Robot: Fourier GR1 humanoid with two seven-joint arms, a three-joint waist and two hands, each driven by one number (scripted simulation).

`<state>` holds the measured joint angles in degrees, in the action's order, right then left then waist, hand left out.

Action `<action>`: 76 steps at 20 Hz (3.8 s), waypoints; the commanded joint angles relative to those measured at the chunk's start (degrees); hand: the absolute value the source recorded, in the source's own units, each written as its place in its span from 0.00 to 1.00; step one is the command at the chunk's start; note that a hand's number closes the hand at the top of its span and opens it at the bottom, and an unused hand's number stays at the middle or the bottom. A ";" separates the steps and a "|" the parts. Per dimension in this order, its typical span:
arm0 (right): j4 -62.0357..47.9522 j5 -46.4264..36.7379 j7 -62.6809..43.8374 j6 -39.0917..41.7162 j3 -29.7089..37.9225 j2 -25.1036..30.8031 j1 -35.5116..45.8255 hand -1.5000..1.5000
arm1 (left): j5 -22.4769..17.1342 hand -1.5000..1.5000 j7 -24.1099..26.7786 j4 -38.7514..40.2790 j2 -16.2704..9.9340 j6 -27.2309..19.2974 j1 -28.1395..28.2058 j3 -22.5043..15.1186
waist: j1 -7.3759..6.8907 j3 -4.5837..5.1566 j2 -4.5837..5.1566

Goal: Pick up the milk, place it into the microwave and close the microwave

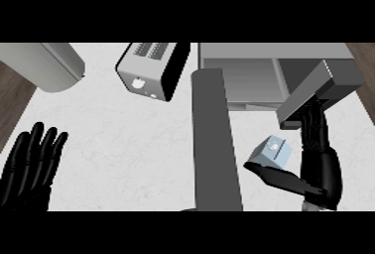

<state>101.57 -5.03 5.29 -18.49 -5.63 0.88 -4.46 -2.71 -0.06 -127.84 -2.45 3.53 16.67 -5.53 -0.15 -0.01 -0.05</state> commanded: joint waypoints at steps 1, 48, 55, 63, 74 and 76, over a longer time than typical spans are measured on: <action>-2.77 1.03 4.78 1.58 0.94 0.58 -4.60 0.00 | 1.39 0.00 0.54 0.76 1.32 -0.26 0.44 -1.91 | 0.14 0.00 0.01; -68.99 7.41 62.82 29.89 10.71 7.63 13.34 1.00 | 2.54 0.00 -0.80 -3.45 2.05 -1.19 3.12 -2.45 | -0.13 -0.07 0.17; -56.54 6.47 59.27 26.20 6.20 3.96 5.77 1.00 | -2.83 0.00 1.09 -4.98 0.27 2.49 8.64 0.59 | 0.06 0.05 -0.08; -39.75 6.42 43.66 19.36 4.62 2.31 6.35 1.00 | -4.74 0.00 -0.85 -3.20 0.04 2.71 5.84 4.29 | 0.23 0.05 -0.06; -50.24 0.79 29.52 3.97 6.56 0.94 28.97 1.00 | -6.10 0.00 0.71 -2.62 -0.90 5.10 7.17 7.01 | -0.86 -0.01 0.22; -47.40 -2.20 25.47 0.26 4.32 0.31 27.87 1.00 | -4.02 0.00 -0.68 -3.25 -0.27 4.34 6.71 5.28 | -0.30 0.02 0.04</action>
<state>54.73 -4.51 37.13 -13.01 -1.38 1.56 18.72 -7.30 1.67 -129.73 -2.65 8.27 24.14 0.26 -0.54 0.01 0.04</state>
